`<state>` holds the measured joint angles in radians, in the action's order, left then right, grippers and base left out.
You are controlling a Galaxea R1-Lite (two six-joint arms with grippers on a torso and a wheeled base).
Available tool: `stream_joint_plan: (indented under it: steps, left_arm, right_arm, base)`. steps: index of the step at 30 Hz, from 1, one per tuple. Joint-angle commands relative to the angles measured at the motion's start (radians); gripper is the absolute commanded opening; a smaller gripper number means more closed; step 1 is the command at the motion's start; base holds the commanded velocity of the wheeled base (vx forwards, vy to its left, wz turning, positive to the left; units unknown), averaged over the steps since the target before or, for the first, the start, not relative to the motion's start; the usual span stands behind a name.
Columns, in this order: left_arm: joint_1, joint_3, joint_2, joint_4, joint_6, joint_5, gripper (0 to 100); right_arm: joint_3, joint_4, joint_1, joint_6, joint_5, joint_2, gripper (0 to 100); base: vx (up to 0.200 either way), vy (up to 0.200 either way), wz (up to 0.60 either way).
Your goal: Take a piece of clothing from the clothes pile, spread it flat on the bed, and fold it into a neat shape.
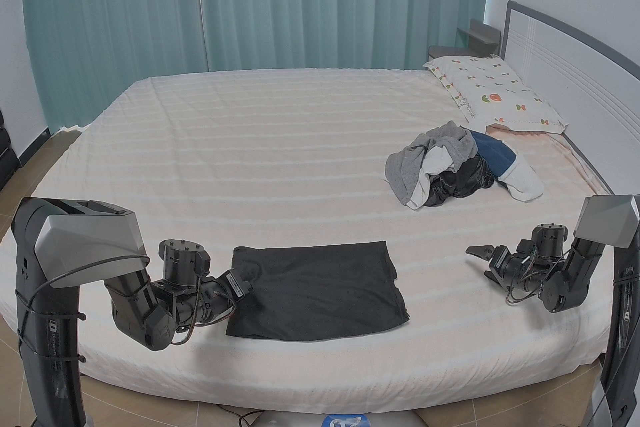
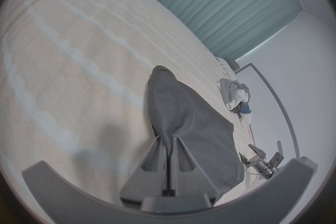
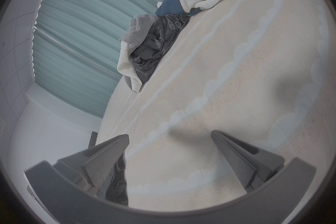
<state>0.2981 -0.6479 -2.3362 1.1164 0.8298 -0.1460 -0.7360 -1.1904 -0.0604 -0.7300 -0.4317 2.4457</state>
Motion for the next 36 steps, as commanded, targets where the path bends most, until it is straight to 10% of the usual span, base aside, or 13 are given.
stream_joint_plan:
  steps: [1, 17, 36]
  left_arm:
    - [0.0, -0.001, 0.003, 0.01, 0.02, 0.002, 0]
    - [-0.005, 0.001, 0.001, -0.003, 0.014, 0.051, 0]
    - [-0.027, 0.014, 0.014, -0.004, 0.019, 0.114, 0]
  right_arm:
    - [0.0, 0.0, 0.001, 0.0, -0.001, 0.002, 100]
    - [0.004, -0.001, 0.002, 0.006, 0.001, 0.002, 100]
    - [0.007, -0.001, 0.002, 0.011, 0.002, 0.004, 100]
  base:
    - [0.0, 0.0, 0.0]
    - [0.0, 0.0, 0.0]
    - [0.0, 0.2, 0.0]
